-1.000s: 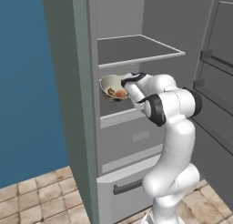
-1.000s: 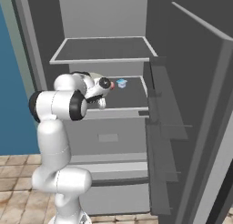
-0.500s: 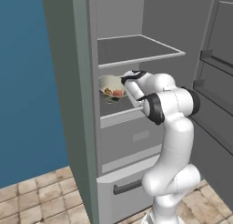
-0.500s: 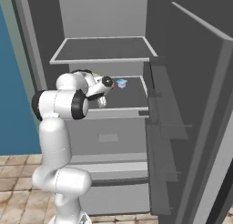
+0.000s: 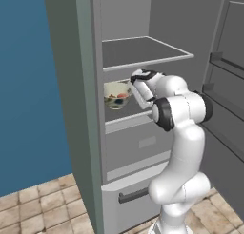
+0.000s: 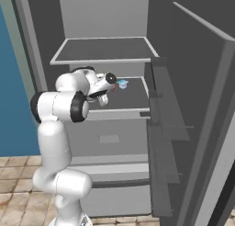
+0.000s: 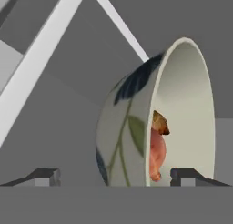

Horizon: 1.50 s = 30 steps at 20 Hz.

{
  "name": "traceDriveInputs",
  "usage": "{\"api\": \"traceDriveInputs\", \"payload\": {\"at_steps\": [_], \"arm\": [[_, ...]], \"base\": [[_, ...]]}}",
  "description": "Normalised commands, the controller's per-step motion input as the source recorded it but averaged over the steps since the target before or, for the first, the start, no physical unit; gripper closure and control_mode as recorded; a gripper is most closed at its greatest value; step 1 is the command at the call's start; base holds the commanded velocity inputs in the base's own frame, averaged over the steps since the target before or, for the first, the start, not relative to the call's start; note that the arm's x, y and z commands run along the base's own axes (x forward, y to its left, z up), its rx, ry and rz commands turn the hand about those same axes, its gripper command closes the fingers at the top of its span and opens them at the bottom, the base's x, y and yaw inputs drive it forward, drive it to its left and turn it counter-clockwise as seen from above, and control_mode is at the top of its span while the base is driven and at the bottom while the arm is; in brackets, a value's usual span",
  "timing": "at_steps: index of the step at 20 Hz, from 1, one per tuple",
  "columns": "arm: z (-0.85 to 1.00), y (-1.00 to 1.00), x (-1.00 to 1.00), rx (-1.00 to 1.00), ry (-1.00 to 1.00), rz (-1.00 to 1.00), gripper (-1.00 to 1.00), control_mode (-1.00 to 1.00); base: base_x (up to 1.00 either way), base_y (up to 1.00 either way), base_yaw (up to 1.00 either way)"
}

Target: Pick the chicken drumstick and onion from their plates and place them in the bowl. Then put the bowl in the fridge.

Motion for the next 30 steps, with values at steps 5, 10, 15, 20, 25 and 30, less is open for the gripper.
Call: {"api": "traceDriveInputs", "payload": {"at_steps": [5, 10, 15, 20, 25, 30], "arm": [[0.12, 0.05, -0.48, 0.0, -0.06, 0.01, -1.0, -1.0], [0.08, 0.14, -0.63, 0.0, -0.05, 0.0, -1.0, -1.0], [0.29, 0.0, -0.63, -0.04, -0.06, -0.04, -1.0, -1.0], [0.26, -0.01, -0.72, -0.02, 0.0, -0.13, -1.0, -1.0], [0.23, 0.0, -0.72, 0.0, 0.0, -0.17, -1.0, -1.0], [0.34, 0.0, -0.68, 0.0, 0.01, -0.12, -1.0, -1.0]], "base": [[0.0, 0.0, 0.0], [0.0, 0.0, 0.0], [0.0, 0.0, 0.0], [0.0, 0.0, 0.0], [0.0, 0.0, 0.0], [0.0, 0.0, 0.0]]}}
